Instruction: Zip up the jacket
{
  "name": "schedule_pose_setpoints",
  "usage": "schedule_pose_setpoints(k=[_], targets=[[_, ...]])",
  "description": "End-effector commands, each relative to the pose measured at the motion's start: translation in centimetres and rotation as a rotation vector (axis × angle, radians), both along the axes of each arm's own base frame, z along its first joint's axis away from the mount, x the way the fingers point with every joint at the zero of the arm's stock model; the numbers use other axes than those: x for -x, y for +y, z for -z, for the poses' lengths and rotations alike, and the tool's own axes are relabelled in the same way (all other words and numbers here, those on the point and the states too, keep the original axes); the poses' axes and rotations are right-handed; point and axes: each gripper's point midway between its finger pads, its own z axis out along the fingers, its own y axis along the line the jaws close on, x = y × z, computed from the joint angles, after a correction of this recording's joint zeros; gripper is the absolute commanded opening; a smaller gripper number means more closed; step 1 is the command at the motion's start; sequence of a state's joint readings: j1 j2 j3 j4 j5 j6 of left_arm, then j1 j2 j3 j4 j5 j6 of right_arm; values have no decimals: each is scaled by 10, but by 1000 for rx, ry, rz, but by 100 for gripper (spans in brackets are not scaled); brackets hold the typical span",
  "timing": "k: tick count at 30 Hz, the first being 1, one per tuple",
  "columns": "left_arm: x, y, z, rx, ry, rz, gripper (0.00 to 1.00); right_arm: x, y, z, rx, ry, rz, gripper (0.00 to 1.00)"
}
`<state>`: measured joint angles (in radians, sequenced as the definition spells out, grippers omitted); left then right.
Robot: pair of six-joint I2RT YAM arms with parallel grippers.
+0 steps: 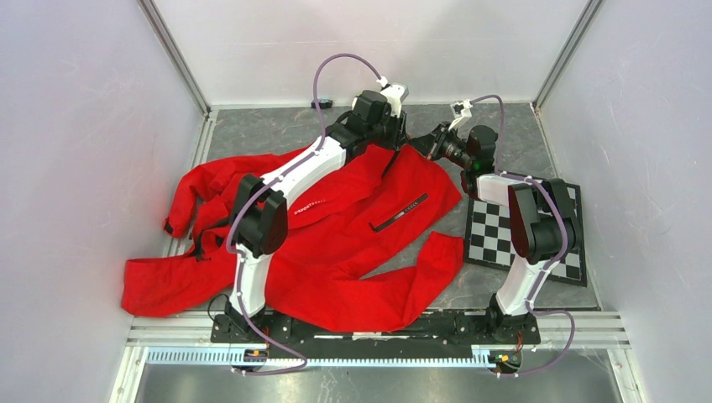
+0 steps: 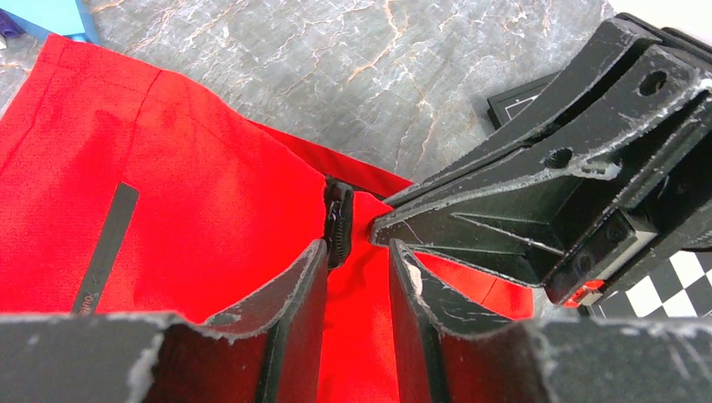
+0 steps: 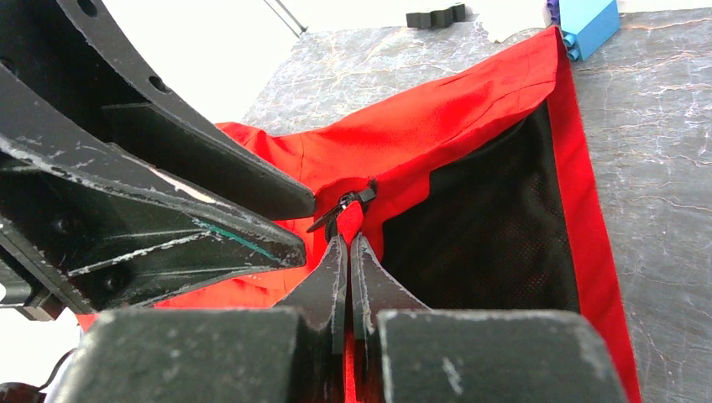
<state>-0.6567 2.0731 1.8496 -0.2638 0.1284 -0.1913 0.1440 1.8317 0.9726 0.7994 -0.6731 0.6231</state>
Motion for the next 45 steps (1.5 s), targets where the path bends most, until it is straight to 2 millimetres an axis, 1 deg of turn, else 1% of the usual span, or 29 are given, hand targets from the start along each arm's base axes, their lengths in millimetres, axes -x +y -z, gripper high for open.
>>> schedule_pose_setpoints(k=[1, 4, 6, 14, 23, 27, 36, 40, 44, 45], targets=[[-11, 0, -10, -33, -60, 4, 39, -2, 4, -44, -18, -133, -14, 0], [-12, -1, -9, -32, -60, 6, 43, -2, 4, -42, -20, -128, -14, 0], [-12, -1, -7, -39, -54, 9, 42, -2, 4, -42, -25, -126, -18, 0], [-12, 1, 3, -65, -43, 9, 37, -2, 5, -43, -28, -131, -21, 1], [-10, 5, 9, -125, -57, 28, 34, -1, 5, -44, -33, -133, -23, 0], [-10, 5, 9, -136, -65, 25, 30, -1, 6, -43, -36, -131, -25, 0], [-15, 10, 5, -171, -102, 10, 29, -3, 6, -41, -40, -127, -26, 0], [-17, 13, 6, -193, -117, -3, 27, -4, 7, -40, -42, -124, -28, 0], [-16, 12, 8, -197, -116, 1, 25, -5, 7, -40, -43, -124, -28, 0], [-18, 15, 8, -207, -121, -19, 25, -5, 6, -40, -43, -124, -27, 0]])
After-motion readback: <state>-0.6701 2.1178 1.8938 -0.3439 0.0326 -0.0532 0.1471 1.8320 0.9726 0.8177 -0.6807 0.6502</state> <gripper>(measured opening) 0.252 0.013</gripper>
